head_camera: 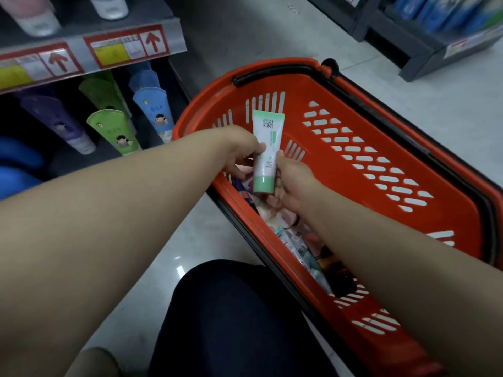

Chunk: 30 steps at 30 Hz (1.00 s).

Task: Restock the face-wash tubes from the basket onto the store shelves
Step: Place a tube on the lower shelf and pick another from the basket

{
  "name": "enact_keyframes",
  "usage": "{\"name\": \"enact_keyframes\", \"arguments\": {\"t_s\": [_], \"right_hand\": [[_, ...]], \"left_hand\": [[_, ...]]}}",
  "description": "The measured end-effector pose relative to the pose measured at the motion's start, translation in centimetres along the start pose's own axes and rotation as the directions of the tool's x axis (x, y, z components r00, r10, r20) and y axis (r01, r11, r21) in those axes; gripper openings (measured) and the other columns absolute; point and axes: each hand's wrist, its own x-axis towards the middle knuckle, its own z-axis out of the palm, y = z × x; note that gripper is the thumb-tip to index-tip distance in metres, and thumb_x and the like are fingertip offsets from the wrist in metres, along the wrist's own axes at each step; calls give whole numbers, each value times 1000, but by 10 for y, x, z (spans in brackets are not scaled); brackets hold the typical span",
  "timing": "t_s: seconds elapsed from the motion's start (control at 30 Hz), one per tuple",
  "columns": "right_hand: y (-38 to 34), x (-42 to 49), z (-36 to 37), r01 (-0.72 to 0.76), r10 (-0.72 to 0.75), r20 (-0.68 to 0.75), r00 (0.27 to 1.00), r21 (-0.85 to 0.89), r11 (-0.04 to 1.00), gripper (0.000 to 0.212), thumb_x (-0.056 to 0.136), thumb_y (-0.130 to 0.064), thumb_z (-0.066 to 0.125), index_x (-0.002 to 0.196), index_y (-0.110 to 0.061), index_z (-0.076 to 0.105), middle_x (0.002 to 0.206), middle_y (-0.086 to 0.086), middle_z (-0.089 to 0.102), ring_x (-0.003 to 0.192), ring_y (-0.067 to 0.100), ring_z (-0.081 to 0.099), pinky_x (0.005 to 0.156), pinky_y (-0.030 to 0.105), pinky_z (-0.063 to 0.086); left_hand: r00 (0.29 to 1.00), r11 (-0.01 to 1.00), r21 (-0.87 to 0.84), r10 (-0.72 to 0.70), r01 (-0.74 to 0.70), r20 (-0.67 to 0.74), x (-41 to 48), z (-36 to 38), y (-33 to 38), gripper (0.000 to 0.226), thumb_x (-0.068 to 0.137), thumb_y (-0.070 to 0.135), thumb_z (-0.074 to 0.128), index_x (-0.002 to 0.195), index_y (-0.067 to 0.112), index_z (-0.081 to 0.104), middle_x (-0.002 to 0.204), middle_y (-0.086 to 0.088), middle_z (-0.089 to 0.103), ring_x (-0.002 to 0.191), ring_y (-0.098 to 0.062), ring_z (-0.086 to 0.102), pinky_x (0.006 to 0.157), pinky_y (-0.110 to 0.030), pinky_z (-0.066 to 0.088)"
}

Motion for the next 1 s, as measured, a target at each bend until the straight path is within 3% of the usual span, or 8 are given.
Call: {"name": "enact_keyframes", "arguments": {"t_s": [0.17,0.3,0.43,0.5,0.63,0.73,0.87,1.0], "right_hand": [[-13,-2,2,94,-96,-25,995,-50,994,25,100,-32,43,100,-15,61,98,13,68,86,29,66,84,50,56],[-29,-9,12,161,-161,0,987,-75,984,32,99,-33,45,114,-10,62,105,14,69,94,28,67,84,44,56],[-47,-27,35,216,-211,71,975,-60,975,32,96,-32,52,116,-10,63,106,15,70,98,29,68,89,47,55],[-55,-36,49,254,-246,115,962,-58,965,32,94,-32,54,115,-9,63,107,16,70,98,31,68,90,48,54],[-69,-60,86,319,-299,203,932,-73,945,27,94,-26,56,109,-4,63,109,21,68,102,35,66,92,50,52],[-75,-81,120,359,-321,296,900,-80,930,25,95,-21,56,110,-3,62,112,21,66,100,35,65,90,46,54],[-76,-106,165,394,-314,398,862,-138,908,18,92,-19,59,104,-6,63,108,22,67,89,30,65,80,42,55],[-72,-118,208,470,-343,463,817,-192,861,20,90,-21,62,105,-7,64,97,13,69,82,24,66,70,33,56]], "left_hand": [[995,982,-176,83,-71,59,-13,-8,-1,11,97,18,52,107,15,56,110,-2,61,113,-20,55,94,-49,47],[984,930,-332,174,-157,21,-32,-16,2,10,94,17,56,103,16,52,91,0,64,90,-14,61,72,-39,52],[969,862,-444,236,-246,-80,-54,-30,8,6,93,18,58,98,16,56,86,0,65,80,-14,62,79,-38,54],[959,835,-471,251,-283,-131,-65,-38,11,7,93,20,59,98,16,55,74,3,65,72,-11,60,81,-37,53],[938,801,-489,292,-347,-187,-95,-68,12,4,95,22,55,98,20,55,56,9,64,52,-4,59,76,-34,53],[916,781,-480,317,-399,-246,-119,-98,9,6,96,24,53,92,21,57,69,7,66,67,-7,61,81,-33,52],[874,756,-455,327,-470,-359,-148,-134,-2,12,95,25,54,106,19,56,65,9,66,56,-2,61,79,-33,54],[797,704,-418,362,-574,-484,-170,-171,-18,19,93,19,58,111,16,60,91,0,69,77,-12,67,73,-32,58]]}}
